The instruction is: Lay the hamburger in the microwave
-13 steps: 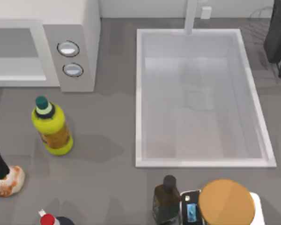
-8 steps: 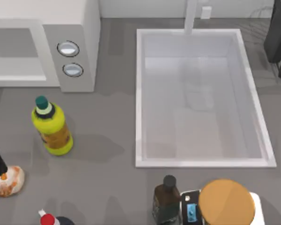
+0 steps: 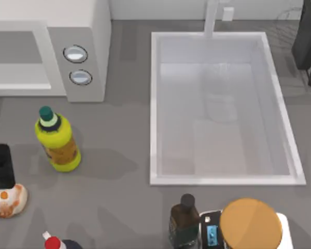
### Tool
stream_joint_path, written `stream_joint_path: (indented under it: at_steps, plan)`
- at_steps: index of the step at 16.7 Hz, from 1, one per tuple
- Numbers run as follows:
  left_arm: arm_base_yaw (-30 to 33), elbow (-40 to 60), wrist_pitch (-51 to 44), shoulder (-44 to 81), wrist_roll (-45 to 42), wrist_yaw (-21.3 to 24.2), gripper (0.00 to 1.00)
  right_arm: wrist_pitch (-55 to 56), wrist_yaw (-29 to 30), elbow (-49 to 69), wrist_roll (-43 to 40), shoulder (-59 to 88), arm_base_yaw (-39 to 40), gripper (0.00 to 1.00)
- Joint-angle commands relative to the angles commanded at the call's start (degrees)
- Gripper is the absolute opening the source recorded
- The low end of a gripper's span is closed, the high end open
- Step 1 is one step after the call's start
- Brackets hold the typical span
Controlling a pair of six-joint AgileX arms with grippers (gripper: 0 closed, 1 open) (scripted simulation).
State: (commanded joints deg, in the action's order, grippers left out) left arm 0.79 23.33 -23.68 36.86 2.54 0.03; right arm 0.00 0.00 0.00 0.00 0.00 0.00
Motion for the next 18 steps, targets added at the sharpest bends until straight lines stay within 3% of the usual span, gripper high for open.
stream_joint_path:
  at_steps: [10, 18]
  plan:
    - [0.9, 26.0, -26.4, 46.4, 3.0, 0.1, 1.00, 0.0, 0.0, 0.0, 0.0, 0.0, 0.0, 1.00]
    - [1.1, 30.3, -30.9, 52.2, 3.5, 0.1, 1.00, 0.0, 0.0, 0.0, 0.0, 0.0, 0.0, 1.00]
